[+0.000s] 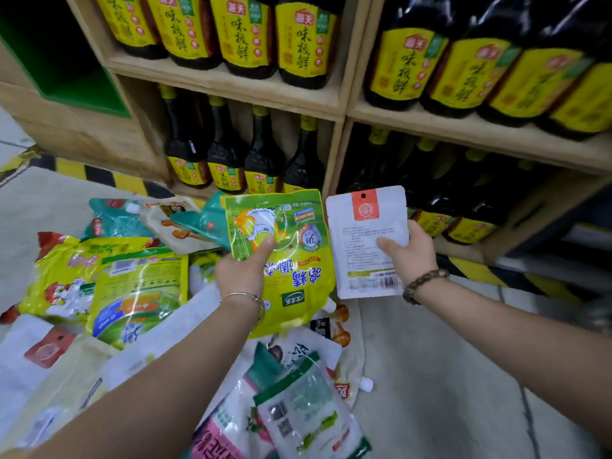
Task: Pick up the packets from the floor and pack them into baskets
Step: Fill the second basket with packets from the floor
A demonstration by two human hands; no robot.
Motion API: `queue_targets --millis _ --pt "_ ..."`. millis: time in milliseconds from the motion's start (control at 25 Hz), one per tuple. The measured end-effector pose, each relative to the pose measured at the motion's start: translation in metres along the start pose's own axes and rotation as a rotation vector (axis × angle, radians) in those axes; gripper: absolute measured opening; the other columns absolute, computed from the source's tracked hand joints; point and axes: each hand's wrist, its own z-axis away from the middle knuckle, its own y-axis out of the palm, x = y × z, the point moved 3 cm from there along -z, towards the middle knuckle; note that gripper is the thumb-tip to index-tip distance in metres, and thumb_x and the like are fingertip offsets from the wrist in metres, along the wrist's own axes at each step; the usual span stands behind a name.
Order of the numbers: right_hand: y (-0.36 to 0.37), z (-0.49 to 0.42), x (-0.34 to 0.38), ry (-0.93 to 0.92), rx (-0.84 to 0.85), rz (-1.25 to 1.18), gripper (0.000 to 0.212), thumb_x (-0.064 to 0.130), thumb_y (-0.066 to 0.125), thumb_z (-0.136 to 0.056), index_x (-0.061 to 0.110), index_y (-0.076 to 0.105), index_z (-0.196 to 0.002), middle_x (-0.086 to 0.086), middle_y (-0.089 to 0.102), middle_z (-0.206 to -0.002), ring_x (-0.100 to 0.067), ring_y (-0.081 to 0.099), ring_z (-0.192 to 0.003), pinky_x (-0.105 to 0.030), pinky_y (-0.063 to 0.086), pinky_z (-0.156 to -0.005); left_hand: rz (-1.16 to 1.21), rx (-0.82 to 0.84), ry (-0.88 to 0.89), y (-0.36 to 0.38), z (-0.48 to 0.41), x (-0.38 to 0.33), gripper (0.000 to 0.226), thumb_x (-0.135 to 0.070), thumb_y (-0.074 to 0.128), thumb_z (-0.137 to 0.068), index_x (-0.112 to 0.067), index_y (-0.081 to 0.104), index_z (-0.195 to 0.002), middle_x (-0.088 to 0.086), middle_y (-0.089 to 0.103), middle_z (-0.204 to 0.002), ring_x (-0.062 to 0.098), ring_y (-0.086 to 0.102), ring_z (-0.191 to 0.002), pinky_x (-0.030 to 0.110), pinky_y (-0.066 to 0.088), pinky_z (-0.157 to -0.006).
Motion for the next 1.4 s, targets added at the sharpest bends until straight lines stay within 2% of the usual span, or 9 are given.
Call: queue_targets --millis 80,160,280,400,480,680,1040,1280,1400 --pt "-0.028 0.006 0.006 0.011 -0.064 -0.025 0.024 0.003 0.061 -0.087 0.006 0.056 -0.11 -0.003 0.061 -0.102 -0.018 0.06 -0.091 -0.031 0.048 -0.075 0.03 0.029 0.031 0.019 0.009 -0.005 0.041 -0.038 0.077 -0.073 -0.009 0.049 -0.065 0.004 0.039 -0.068 0.018 0.033 -0.062 0.03 0.03 -0.061" --pt "-0.056 0.012 0.009 0.024 -0.133 -0.049 0.025 0.001 0.062 -0.087 0.005 0.056 -0.111 -0.005 0.063 -0.103 -0.021 0.062 -0.093 -0.032 0.049 -0.076 0.036 0.065 0.081 0.037 0.014 -0.012 0.045 -0.039 0.079 -0.071 -0.014 0.043 -0.057 0.003 0.038 -0.058 0.017 0.033 -0.052 0.029 0.031 -0.055" --pt "-0.1 0.027 0.011 0.032 -0.23 -0.037 0.023 0.001 0.063 -0.086 0.009 0.055 -0.106 -0.005 0.064 -0.103 -0.021 0.063 -0.092 -0.032 0.052 -0.076 0.024 0.172 0.142 0.063 0.028 -0.017 0.036 -0.034 0.078 -0.072 -0.016 0.051 -0.056 0.0 0.039 -0.051 0.004 0.029 -0.036 0.022 0.028 -0.041" --pt "-0.137 0.037 0.021 -0.033 -0.281 0.01 0.024 0.001 0.063 -0.084 0.014 0.055 -0.103 0.0 0.063 -0.099 -0.015 0.061 -0.087 -0.024 0.048 -0.069 0.03 0.255 0.141 0.082 0.049 -0.021 0.034 -0.033 0.077 -0.073 -0.016 0.054 -0.056 -0.007 0.041 -0.042 0.003 0.029 -0.032 0.023 0.027 -0.042" --pt "-0.155 0.037 0.025 -0.059 -0.325 0.029 0.024 0.001 0.064 -0.083 0.014 0.056 -0.101 -0.002 0.064 -0.099 -0.018 0.062 -0.09 -0.03 0.049 -0.074 0.035 0.314 0.178 0.094 0.064 -0.027 0.027 -0.031 0.078 -0.073 -0.019 0.059 -0.058 -0.012 0.048 -0.041 0.002 0.039 -0.038 0.022 0.032 -0.042" --pt "-0.185 0.043 0.033 -0.075 -0.398 0.039 0.021 0.005 0.066 -0.081 0.015 0.057 -0.097 -0.005 0.066 -0.101 -0.023 0.064 -0.095 -0.039 0.053 -0.083 0.04 0.326 0.179 0.11 0.105 -0.027 0.031 -0.046 0.078 -0.068 -0.018 0.065 -0.068 0.001 0.06 -0.062 0.022 0.052 -0.058 0.03 0.043 -0.058" --pt "-0.266 0.072 0.107 -0.251 -0.397 0.224 0.021 0.013 0.068 -0.082 0.017 0.058 -0.1 0.0 0.065 -0.099 -0.018 0.063 -0.093 -0.036 0.052 -0.082 0.308 0.446 0.303 0.131 0.185 -0.09 0.01 -0.029 0.076 -0.076 -0.026 0.067 -0.075 -0.009 0.068 -0.076 0.013 0.064 -0.071 0.031 0.052 -0.071" --pt "-0.367 0.114 0.143 -0.381 -0.449 0.156 0.02 0.009 0.065 -0.085 0.025 0.059 -0.096 0.012 0.066 -0.094 -0.007 0.065 -0.087 -0.025 0.053 -0.074 0.376 0.58 0.432 0.162 0.28 -0.139 0.005 -0.028 0.069 -0.083 -0.027 0.064 -0.082 -0.016 0.064 -0.077 -0.002 0.059 -0.069 0.011 0.048 -0.059" --pt "-0.43 0.134 0.145 -0.399 -0.503 0.137 0.02 0.009 0.066 -0.084 0.027 0.061 -0.091 0.01 0.068 -0.093 -0.004 0.067 -0.081 -0.023 0.054 -0.071 0.367 0.648 0.447 0.183 0.335 -0.153 0.012 -0.034 0.066 -0.085 -0.023 0.064 -0.091 -0.013 0.064 -0.081 0.008 0.061 -0.076 0.022 0.048 -0.064"
